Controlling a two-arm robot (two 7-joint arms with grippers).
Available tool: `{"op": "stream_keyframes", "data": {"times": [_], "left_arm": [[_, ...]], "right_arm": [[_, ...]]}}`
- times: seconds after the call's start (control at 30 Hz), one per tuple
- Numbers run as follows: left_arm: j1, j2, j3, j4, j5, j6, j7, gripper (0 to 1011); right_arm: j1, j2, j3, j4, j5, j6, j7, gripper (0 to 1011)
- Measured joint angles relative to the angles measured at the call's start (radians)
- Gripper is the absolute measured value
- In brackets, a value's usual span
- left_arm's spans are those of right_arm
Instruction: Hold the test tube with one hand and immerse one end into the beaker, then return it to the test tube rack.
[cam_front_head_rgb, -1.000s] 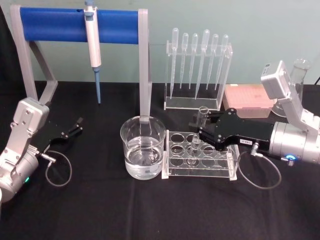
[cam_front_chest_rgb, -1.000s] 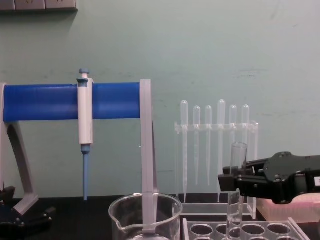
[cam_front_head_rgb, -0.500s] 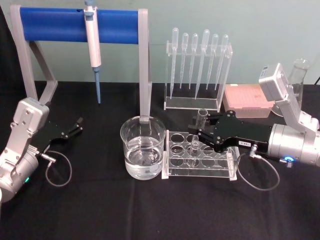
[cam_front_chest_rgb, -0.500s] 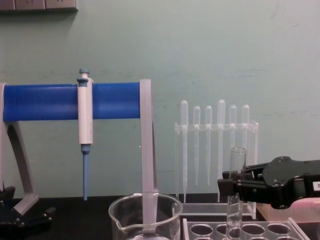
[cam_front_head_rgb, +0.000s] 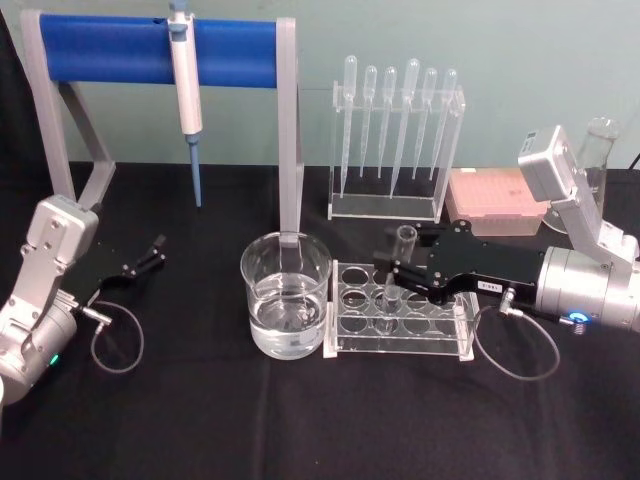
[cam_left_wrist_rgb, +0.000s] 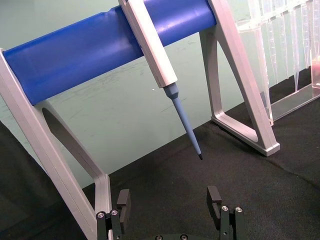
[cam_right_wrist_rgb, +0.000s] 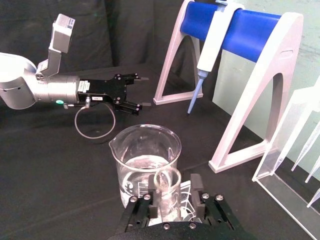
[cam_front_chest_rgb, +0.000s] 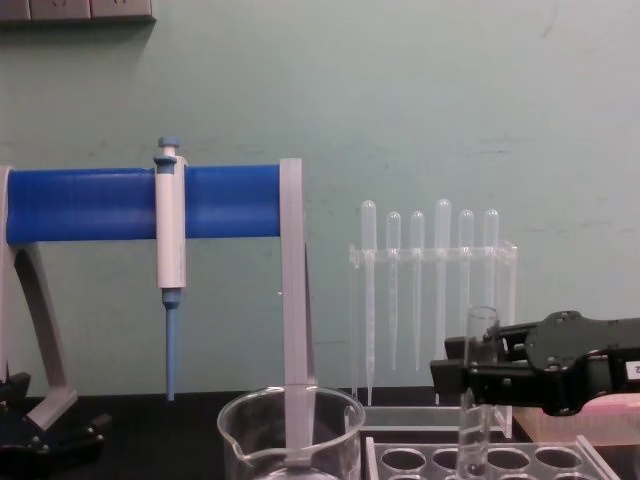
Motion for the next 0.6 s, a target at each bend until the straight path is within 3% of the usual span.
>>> {"op": "stream_keyframes", "data": {"times": [0.33, 0.6], "left_arm": [[0.000, 0.000, 0.000, 0.000, 0.000, 0.000, 0.000, 1000], [0.000, 0.000, 0.000, 0.000, 0.000, 0.000, 0.000, 1000]], "right_arm": [[-0.001, 0.001, 0.001, -0.005, 0.001, 0.000, 0.000, 696], [-0.028, 0.014, 0.053, -0.079, 0.032, -0.024, -0.027, 918]]}}
